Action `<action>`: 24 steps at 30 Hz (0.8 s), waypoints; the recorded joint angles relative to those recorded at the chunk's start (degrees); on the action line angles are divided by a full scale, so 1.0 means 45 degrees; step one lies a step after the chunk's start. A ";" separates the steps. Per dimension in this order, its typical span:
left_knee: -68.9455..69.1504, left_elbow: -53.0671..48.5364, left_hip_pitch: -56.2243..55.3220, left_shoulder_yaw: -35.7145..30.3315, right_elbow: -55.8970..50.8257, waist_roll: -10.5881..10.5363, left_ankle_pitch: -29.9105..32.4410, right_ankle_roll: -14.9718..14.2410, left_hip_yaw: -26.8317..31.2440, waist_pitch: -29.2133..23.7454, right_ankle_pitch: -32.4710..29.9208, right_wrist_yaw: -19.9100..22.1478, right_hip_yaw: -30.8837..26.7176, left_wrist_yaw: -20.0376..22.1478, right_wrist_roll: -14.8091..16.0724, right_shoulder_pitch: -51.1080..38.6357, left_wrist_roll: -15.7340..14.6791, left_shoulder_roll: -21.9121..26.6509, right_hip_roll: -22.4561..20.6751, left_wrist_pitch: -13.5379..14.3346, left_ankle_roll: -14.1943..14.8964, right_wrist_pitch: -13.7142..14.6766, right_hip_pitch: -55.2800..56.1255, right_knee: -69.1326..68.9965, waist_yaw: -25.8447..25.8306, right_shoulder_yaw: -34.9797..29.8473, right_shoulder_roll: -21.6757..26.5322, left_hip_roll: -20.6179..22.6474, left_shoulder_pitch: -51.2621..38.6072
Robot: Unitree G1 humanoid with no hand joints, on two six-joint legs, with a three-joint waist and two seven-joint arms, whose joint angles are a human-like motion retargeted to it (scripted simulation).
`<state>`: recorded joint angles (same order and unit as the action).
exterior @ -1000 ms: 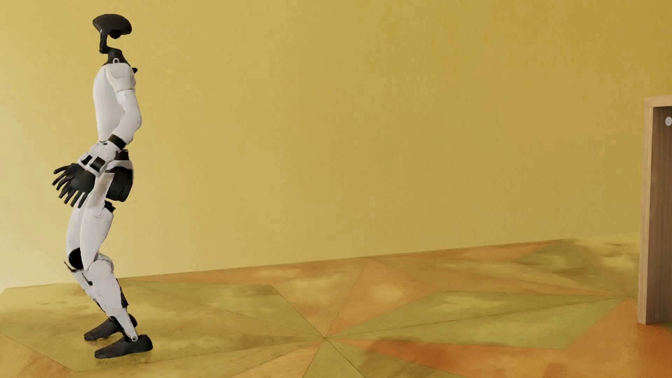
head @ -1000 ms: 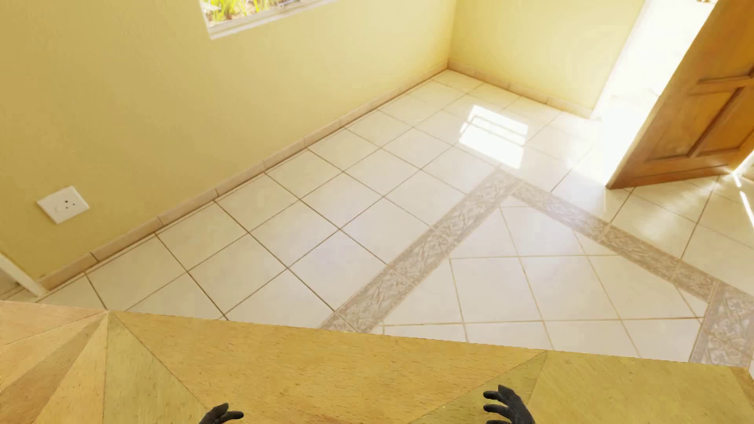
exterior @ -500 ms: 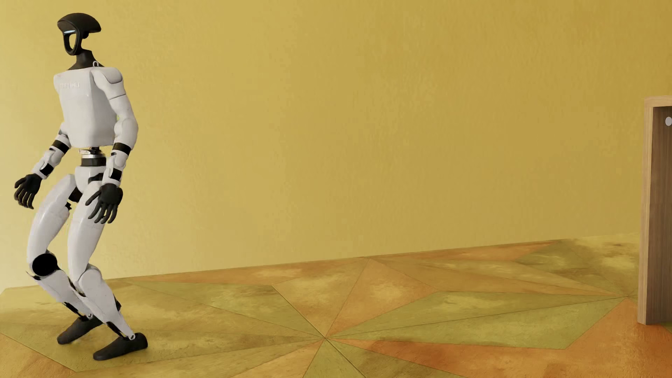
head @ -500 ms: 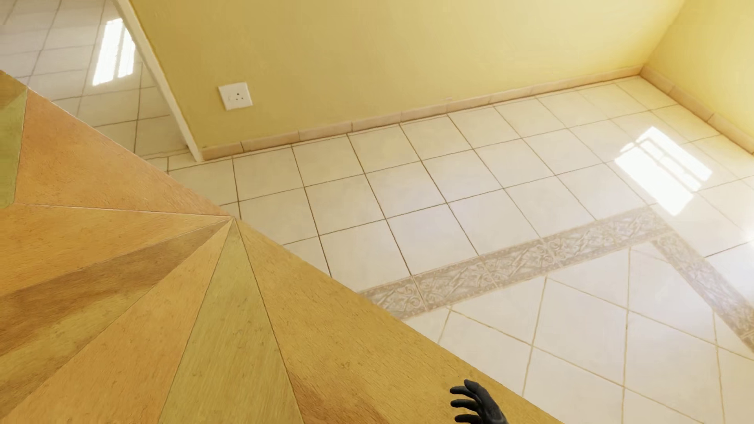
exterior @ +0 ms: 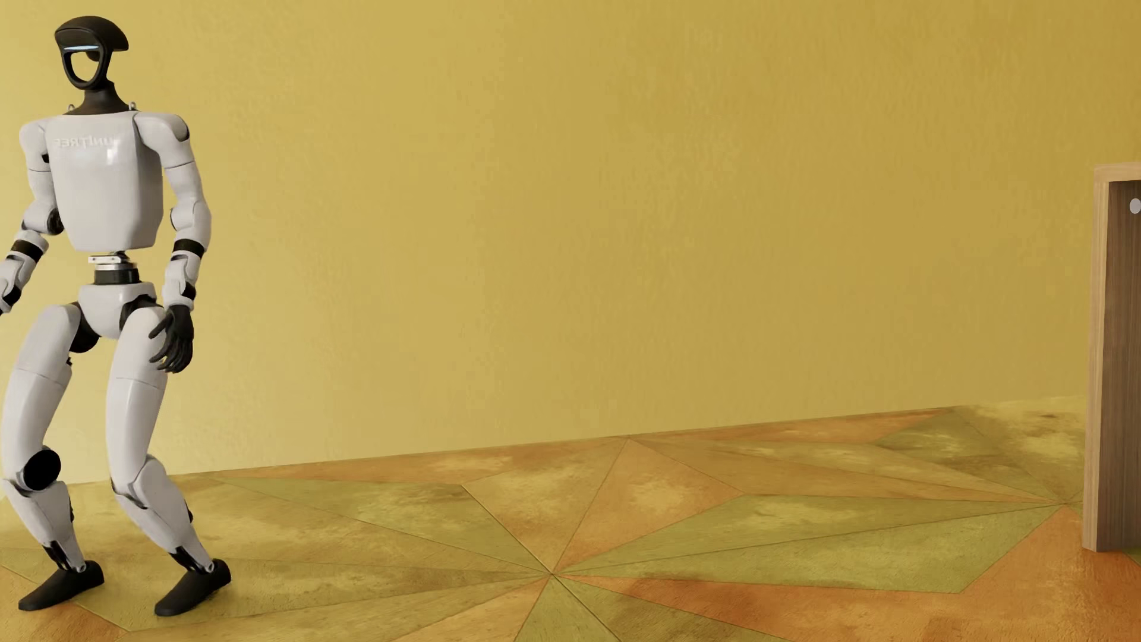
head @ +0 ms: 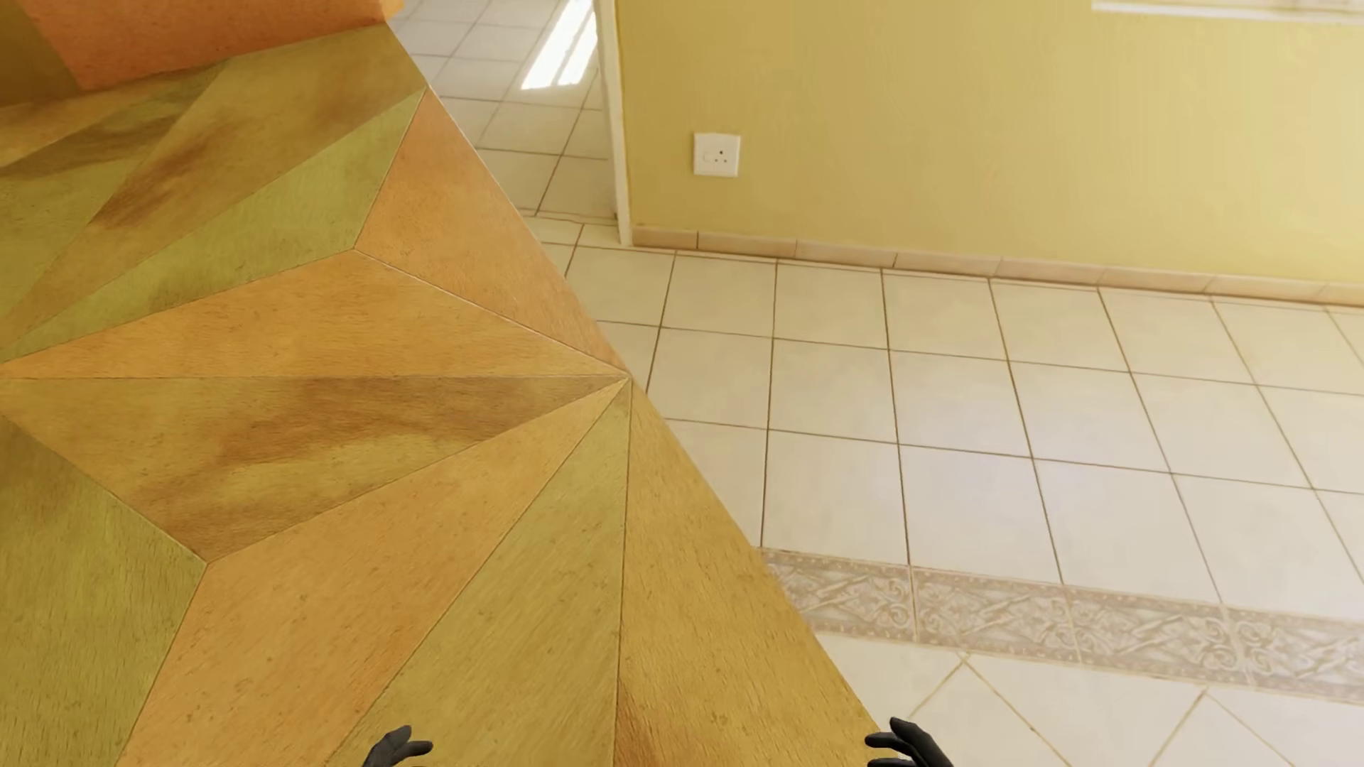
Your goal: Turn back
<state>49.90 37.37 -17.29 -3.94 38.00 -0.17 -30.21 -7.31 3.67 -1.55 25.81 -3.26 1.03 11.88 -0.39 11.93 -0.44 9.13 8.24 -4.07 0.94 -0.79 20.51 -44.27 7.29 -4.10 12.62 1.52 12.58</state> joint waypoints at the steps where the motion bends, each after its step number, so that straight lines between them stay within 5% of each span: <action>1: 0.0381 -0.0031 -0.0221 0.0054 -0.0331 0.0017 0.0289 0.0004 -0.0425 0.0008 0.0097 0.0097 0.0260 0.0120 -0.0167 -0.0127 0.0007 -0.0241 0.0113 -0.0016 0.0245 -0.0301 -0.0235 0.0121 -0.0156 -0.0168 -0.0345 -0.0216 0.0155; 3: -0.0173 0.0314 -0.0474 0.0806 -0.0452 -0.0311 -0.0299 0.0043 -0.1376 -0.0203 -0.0053 0.0451 0.0792 -0.0341 -0.0382 -0.0690 0.0045 0.0084 0.0226 -0.0381 0.0636 -0.0368 -0.0249 -0.0895 0.0045 -0.0722 -0.0564 -0.1055 0.0056; 4: -0.0179 0.0799 -0.0305 0.1043 -0.0816 -0.0350 -0.0344 0.0420 -0.1092 -0.0393 -0.1058 0.0607 0.0591 -0.0568 -0.0368 -0.0935 0.0105 0.0585 0.0283 -0.0219 -0.0141 -0.0391 0.0493 -0.2813 -0.0021 -0.0731 -0.0873 -0.0878 0.0214; 5: -0.0403 0.1236 -0.0279 0.0898 -0.0823 -0.0206 -0.0227 0.1784 -0.0664 -0.0261 -0.2757 0.0589 -0.0069 -0.0588 -0.0315 -0.0857 0.0148 0.0936 0.0046 -0.0009 -0.0143 -0.0300 0.1482 -0.4485 -0.0012 -0.0867 -0.0869 -0.0588 0.0374; 7: -0.0910 0.0649 0.0040 0.0408 -0.0863 0.0222 -0.0031 0.3819 0.0207 -0.0140 -0.1239 -0.0228 -0.0680 -0.0317 -0.0283 -0.0155 0.0234 0.0860 -0.0469 -0.0130 -0.0205 -0.0180 0.2176 -0.3494 0.0258 0.0510 -0.0183 -0.0070 0.0512; 8: -0.0806 0.0397 0.0107 0.0120 -0.0463 0.0634 -0.0021 0.3862 0.0453 -0.0160 0.0004 -0.0567 -0.0722 -0.0201 -0.0326 0.0122 0.0309 0.0566 -0.0264 -0.0412 -0.0133 -0.0078 0.2120 -0.1146 0.0242 0.1120 -0.0127 0.0298 0.0373; 9: -0.0218 0.0095 -0.0043 0.0054 -0.0180 0.0667 -0.0067 0.0240 0.0304 -0.0126 -0.1216 -0.0624 -0.0856 -0.0213 -0.0356 0.0036 0.0330 0.0012 -0.0190 -0.0704 0.0031 -0.0182 0.1518 -0.0438 0.0120 0.0707 0.0126 0.0166 0.0423; 11: 0.0372 -0.0147 -0.0371 -0.0102 -0.0588 0.0352 0.0180 0.0054 -0.0223 0.0111 -0.1122 -0.0282 -0.0180 -0.0812 -0.0371 0.0387 0.0226 -0.0218 -0.0114 -0.1435 0.0375 -0.0287 0.1002 -0.0110 0.0147 0.0381 -0.0309 -0.0442 -0.0098; 13: -0.0294 0.0396 -0.0044 0.0765 -0.0888 -0.0080 -0.0524 0.0026 -0.0722 0.0177 -0.0815 0.0316 0.0561 -0.1547 -0.0281 -0.0460 0.0183 0.0096 0.0095 -0.0809 0.0643 -0.0364 0.0558 -0.0070 -0.0086 -0.0305 -0.0861 -0.0964 0.0051; 14: -0.0259 0.0302 -0.0065 0.0621 -0.0774 -0.0199 -0.0537 -0.0109 -0.0458 0.0119 -0.0588 0.0571 0.0657 -0.1667 -0.0272 -0.0915 0.0178 0.0282 0.0239 -0.0589 -0.0173 -0.0193 0.0387 -0.0132 0.0056 -0.0525 -0.0845 -0.0753 0.0257; 15: -0.0273 0.0479 0.0064 0.0666 -0.0723 -0.0210 -0.0556 0.0098 -0.0249 -0.0053 -0.0570 0.0674 0.0395 -0.1574 -0.0298 -0.1215 0.0139 0.0528 0.0292 -0.0386 -0.0082 0.0036 0.0424 -0.0683 0.0265 -0.0466 -0.0925 -0.0553 0.0489; 16: -0.0420 0.0795 0.0165 0.0864 -0.0836 -0.0130 -0.0495 0.0618 -0.0013 -0.0118 -0.0795 0.0652 -0.0040 -0.1358 -0.0368 -0.1165 0.0107 0.0702 0.0256 -0.0308 -0.0101 0.0279 0.0680 -0.1455 0.0410 -0.0423 -0.0894 -0.0329 0.0617; 17: -0.0718 0.0705 0.0261 0.0689 -0.0578 0.0055 -0.0361 0.2703 0.0248 -0.0068 -0.0825 0.0446 -0.0427 -0.1016 -0.0508 -0.0878 0.0128 0.0841 0.0085 -0.0540 -0.0085 0.0565 0.0916 -0.2048 0.0517 -0.0156 -0.0649 -0.0120 0.0690; 18: -0.0909 0.0528 0.0266 0.0403 -0.0512 0.0203 -0.0280 0.3809 0.0491 0.0046 -0.0025 0.0166 -0.0454 -0.0603 -0.0627 -0.0339 0.0168 0.0610 0.0057 -0.0761 -0.0049 0.0702 0.0624 -0.1074 0.0478 0.0380 -0.0496 0.0014 0.0620; 19: -0.0848 0.0252 0.0164 0.0194 -0.0324 0.0211 -0.0266 0.0893 0.0491 0.0145 0.0060 -0.0023 -0.0452 -0.0225 -0.0628 0.0069 0.0156 0.0290 0.0138 -0.0890 0.0035 0.0728 0.0055 -0.0107 0.0372 0.0574 -0.0346 -0.0081 0.0569; 20: -0.0827 0.0061 0.0186 -0.0041 -0.0601 0.0198 -0.0378 -0.0321 0.0310 0.0096 0.0063 -0.0083 -0.0272 0.0022 -0.0553 0.0207 0.0100 0.0181 0.0181 -0.1008 0.0084 0.0548 -0.0225 0.0156 0.0366 0.0366 -0.0357 -0.0275 0.0471; 22: -0.0597 -0.0061 -0.0016 0.0615 -0.0539 -0.0139 -0.0411 -0.0270 -0.0836 -0.0116 0.0155 0.0219 0.0418 -0.0142 -0.0582 -0.0511 -0.0195 -0.0106 0.0232 -0.0926 0.0045 0.0276 -0.0761 0.0351 0.0084 -0.0248 -0.0469 -0.0987 0.0444; 24: -0.0378 0.0587 0.0075 0.1069 -0.1000 -0.0345 -0.0577 0.0226 -0.0511 -0.0439 -0.1153 0.0705 0.0220 -0.0671 -0.0364 -0.1062 -0.0324 0.0617 0.0273 -0.0556 -0.0032 -0.0039 0.0335 -0.2376 0.0087 -0.0605 -0.0821 -0.0888 0.0334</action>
<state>48.20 40.01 -16.95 0.87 33.50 -1.72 -32.80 -6.29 1.37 -3.52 20.62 -0.09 2.02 8.86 -2.03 7.15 -1.90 11.91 9.47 -6.57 0.80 -0.97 22.02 -54.96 7.68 -6.83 8.92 -2.48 14.08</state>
